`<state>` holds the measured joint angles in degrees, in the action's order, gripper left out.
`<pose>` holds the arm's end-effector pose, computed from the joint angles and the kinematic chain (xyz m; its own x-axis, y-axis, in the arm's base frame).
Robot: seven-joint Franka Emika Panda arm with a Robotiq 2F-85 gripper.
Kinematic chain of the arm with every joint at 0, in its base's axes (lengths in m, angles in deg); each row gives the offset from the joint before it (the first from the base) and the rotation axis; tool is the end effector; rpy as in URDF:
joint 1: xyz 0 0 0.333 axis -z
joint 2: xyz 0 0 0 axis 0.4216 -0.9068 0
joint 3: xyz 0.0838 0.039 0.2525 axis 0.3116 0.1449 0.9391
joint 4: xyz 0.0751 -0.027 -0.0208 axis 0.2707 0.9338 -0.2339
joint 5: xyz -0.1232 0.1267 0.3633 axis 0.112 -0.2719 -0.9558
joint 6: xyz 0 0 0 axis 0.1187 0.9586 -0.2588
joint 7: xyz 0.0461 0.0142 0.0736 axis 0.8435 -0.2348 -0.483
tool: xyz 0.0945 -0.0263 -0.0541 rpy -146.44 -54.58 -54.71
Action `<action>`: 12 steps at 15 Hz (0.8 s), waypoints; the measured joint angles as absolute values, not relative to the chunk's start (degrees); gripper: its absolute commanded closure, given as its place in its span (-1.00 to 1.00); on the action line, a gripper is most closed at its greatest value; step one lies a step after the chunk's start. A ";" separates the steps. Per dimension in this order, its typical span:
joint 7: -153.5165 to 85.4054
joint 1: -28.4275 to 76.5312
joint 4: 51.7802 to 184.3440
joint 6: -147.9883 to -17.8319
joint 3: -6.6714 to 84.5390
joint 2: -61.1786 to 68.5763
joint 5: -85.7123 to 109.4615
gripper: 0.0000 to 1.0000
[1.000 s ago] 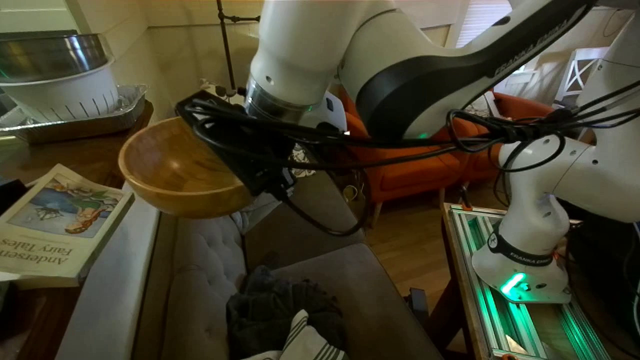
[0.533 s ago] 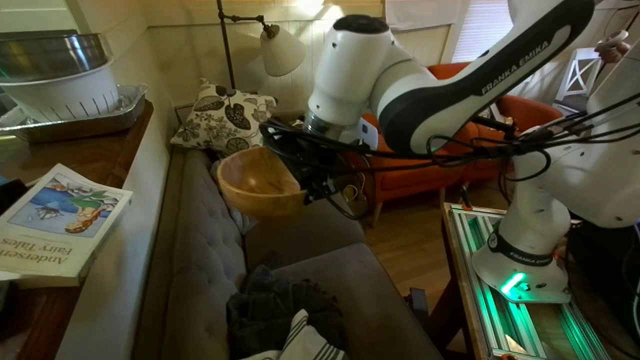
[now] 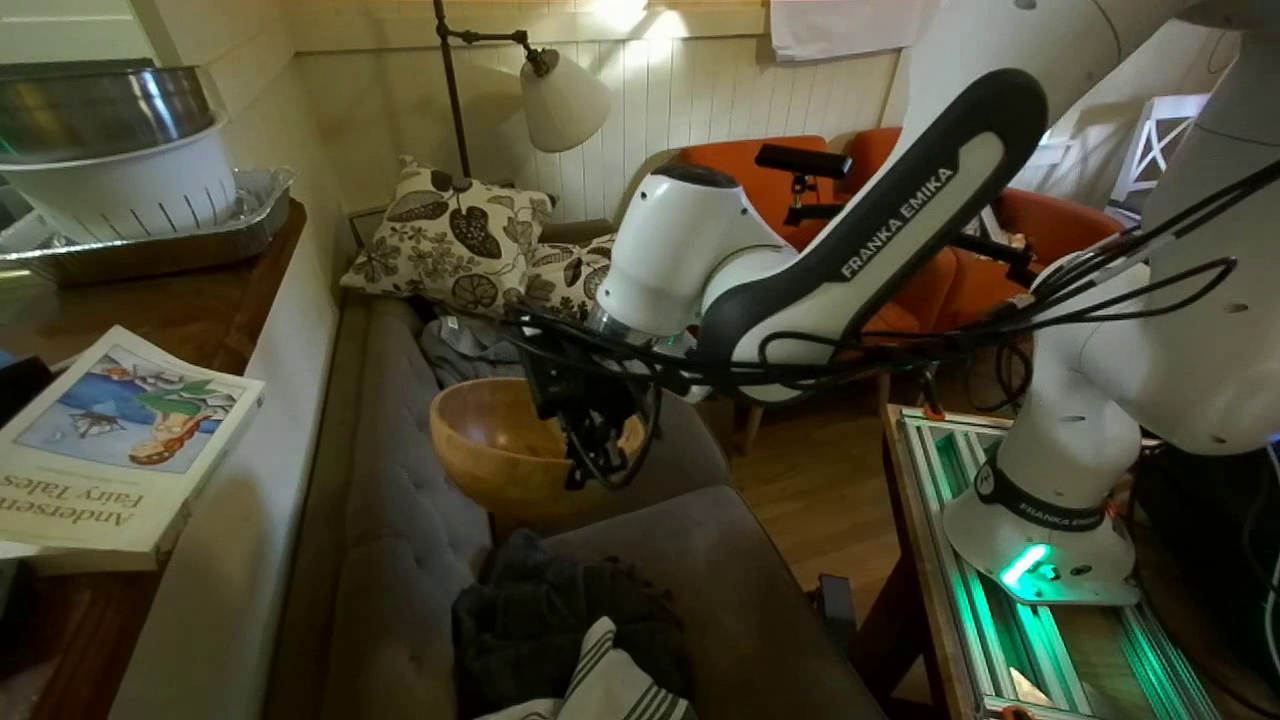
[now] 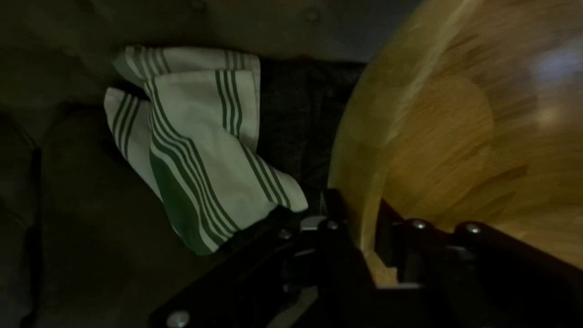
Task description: Put the brown bowl on the couch
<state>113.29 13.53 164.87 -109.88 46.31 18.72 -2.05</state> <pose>0.5097 0.1255 0.2723 -0.7756 -0.5171 -0.3621 -0.5362 0.8423 -0.0543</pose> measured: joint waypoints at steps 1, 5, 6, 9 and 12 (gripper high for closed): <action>112.66 13.52 163.05 -110.25 46.68 16.92 -2.97 0.65; 111.23 13.79 161.09 -109.10 47.15 14.45 -3.83 0.91; 110.14 14.12 161.44 -107.90 47.30 13.98 -5.07 0.91; 109.05 15.96 162.46 -104.05 46.86 11.41 -6.59 0.91; 110.04 17.76 162.77 -102.32 44.45 7.43 -6.27 0.91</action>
<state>110.04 17.76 162.77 -102.32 44.45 7.43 -6.27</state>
